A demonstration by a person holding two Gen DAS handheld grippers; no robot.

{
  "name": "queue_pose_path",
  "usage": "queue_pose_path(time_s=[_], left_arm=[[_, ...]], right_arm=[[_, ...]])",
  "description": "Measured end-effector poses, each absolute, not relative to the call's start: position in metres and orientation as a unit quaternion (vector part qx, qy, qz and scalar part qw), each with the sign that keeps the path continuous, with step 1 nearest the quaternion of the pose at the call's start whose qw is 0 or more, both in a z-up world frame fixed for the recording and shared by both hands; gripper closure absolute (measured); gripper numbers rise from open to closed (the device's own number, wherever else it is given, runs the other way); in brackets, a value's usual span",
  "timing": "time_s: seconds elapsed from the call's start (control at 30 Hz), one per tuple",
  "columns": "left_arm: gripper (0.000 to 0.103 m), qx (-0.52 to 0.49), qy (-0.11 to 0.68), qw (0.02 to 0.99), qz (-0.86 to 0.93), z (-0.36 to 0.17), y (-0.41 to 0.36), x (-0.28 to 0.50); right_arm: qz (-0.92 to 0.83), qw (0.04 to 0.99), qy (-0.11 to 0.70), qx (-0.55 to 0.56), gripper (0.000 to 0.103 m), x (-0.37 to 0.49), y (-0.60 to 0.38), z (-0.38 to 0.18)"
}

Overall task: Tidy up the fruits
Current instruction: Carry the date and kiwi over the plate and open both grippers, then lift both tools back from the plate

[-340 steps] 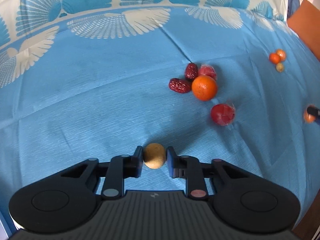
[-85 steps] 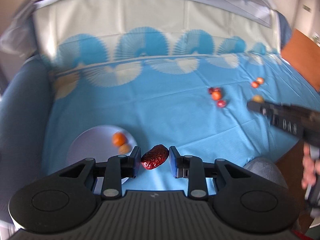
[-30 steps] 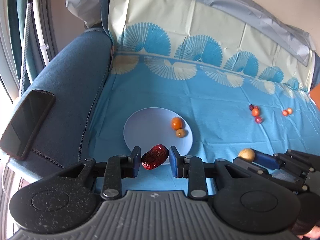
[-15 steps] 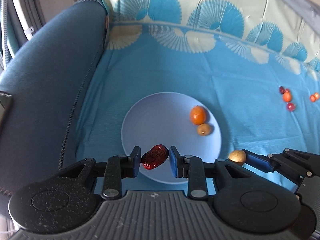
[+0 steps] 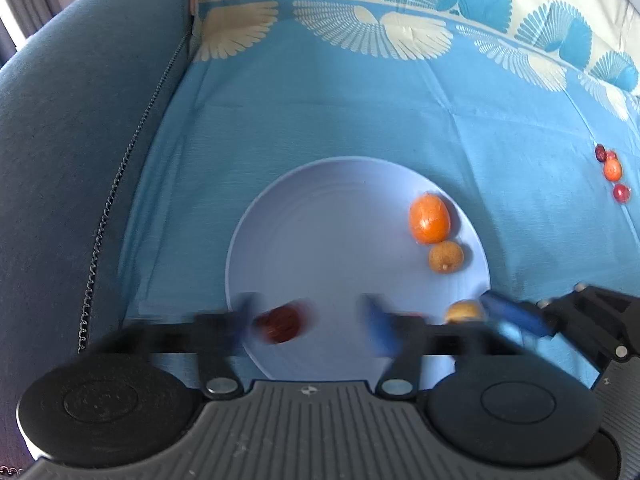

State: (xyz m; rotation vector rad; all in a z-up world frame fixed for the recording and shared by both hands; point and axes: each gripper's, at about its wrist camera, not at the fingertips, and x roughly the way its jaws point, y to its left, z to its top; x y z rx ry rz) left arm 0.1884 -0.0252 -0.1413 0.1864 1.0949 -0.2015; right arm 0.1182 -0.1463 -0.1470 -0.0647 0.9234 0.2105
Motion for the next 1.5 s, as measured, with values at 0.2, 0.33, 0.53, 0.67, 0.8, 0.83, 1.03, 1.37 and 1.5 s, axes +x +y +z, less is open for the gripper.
queue_pose_path(time_s=[0.2,0.33,0.53,0.67,0.8,0.83,1.03,1.37,1.5], left_arm=[[0.0,0.091,0.519,0.847,-0.073,-0.12,-0.019,0.17],[0.0,0.087,0.534,0.838,-0.07,-0.106,-0.015,0.146],[0.0,0.088,0.524,0.845,-0.064,-0.078,-0.008,0.096],[0.0,0.1,0.507,0.854,-0.063,-0.06,-0.007,0.061],[0.0,0.103,0.491,0.863,-0.059,-0.046,-0.002,0.027],[0.0,0.1,0.49,0.864,-0.058,-0.043,-0.001,0.02],[0.0,0.088,0.483,0.869,-0.051,-0.032,0.005,-0.007],[0.0,0.096,0.462,0.88,-0.057,-0.012,-0.003,-0.021],[0.0,0.099,0.461,0.88,-0.058,-0.01,-0.007,-0.023]], right_arm=[[0.082,0.9,0.428,-0.028,0.016,0.109,-0.156,-0.118],[0.083,0.891,0.447,-0.013,0.01,0.081,-0.161,-0.1],[0.061,0.887,0.458,0.026,0.007,0.033,-0.163,-0.074],[0.049,0.895,0.442,0.045,0.006,0.003,-0.165,-0.058],[0.043,0.907,0.416,0.041,0.005,-0.024,-0.165,-0.042],[0.042,0.91,0.41,0.04,0.004,-0.03,-0.165,-0.038],[0.037,0.921,0.385,0.035,0.004,-0.055,-0.17,-0.024],[0.031,0.932,0.361,0.035,0.003,-0.076,-0.175,-0.011],[0.031,0.932,0.359,0.038,0.003,-0.078,-0.177,-0.011]])
